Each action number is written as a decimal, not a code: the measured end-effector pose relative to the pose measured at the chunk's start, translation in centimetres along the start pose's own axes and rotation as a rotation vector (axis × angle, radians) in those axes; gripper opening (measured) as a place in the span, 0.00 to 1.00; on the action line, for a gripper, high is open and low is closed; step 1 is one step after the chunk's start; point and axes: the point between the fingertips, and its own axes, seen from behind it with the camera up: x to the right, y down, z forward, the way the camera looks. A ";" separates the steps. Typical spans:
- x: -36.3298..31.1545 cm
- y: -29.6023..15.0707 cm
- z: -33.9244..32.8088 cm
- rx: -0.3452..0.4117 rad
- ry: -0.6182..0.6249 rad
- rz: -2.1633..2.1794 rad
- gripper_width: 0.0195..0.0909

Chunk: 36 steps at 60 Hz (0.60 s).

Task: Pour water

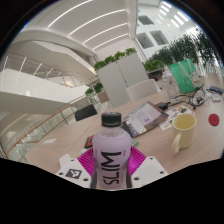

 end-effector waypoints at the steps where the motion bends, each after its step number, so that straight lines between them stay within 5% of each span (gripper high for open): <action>1: 0.1 -1.1 0.1 0.002 -0.015 0.057 0.28; 11: 4.3 -9.6 1.2 0.031 -0.098 0.715 0.28; 29: 9.6 -12.8 2.2 -0.048 -0.373 1.719 0.27; 36: 10.0 -14.4 3.0 0.021 -0.394 1.885 0.27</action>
